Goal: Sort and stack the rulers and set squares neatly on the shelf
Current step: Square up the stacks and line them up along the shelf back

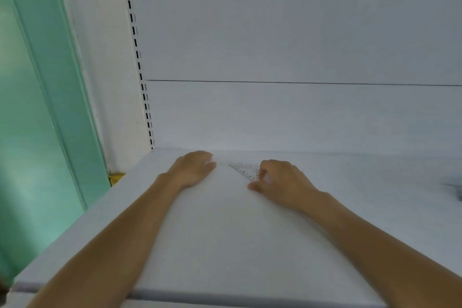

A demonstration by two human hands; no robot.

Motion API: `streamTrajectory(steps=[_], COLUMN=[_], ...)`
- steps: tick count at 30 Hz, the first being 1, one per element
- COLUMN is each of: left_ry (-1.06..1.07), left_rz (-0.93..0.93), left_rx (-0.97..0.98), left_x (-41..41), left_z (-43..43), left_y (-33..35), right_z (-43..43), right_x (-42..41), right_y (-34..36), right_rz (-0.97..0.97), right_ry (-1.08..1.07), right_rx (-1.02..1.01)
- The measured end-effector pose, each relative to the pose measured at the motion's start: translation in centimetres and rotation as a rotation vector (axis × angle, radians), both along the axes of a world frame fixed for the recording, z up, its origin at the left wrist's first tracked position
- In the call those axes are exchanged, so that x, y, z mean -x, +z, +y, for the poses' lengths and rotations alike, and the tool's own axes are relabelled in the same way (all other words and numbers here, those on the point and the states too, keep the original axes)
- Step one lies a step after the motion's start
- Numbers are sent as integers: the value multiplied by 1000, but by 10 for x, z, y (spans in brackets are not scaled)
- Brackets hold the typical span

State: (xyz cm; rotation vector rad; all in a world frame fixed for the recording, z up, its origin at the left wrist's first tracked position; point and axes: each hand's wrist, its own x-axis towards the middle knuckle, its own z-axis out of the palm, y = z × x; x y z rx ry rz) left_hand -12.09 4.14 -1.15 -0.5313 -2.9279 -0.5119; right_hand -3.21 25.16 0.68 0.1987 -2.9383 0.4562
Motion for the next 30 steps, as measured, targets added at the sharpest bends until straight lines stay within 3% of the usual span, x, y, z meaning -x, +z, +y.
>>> streamTrajectory(steps=[5, 9, 19, 24, 27, 30], left_ry=[28, 18, 59, 3, -52, -117], left_rz=[74, 84, 196, 116, 79, 117], left_rx=[160, 142, 150, 233, 211, 94], left_x=[-7, -13, -21, -27, -40, -56], left_z=[3, 5, 9, 6, 4, 3], left_y=[5, 7, 10, 16, 26, 34], right_z=[10, 16, 13, -7, -15, -23], right_x=[-6, -7, -7, -24, -48, -81], right_y=[-3, -4, -8, 4, 9, 6], right_rz=[117, 139, 89, 46, 2, 9], right_ry=[37, 62, 186, 316, 363, 349], right_rx=[-46, -86, -155, -193, -181, -307])
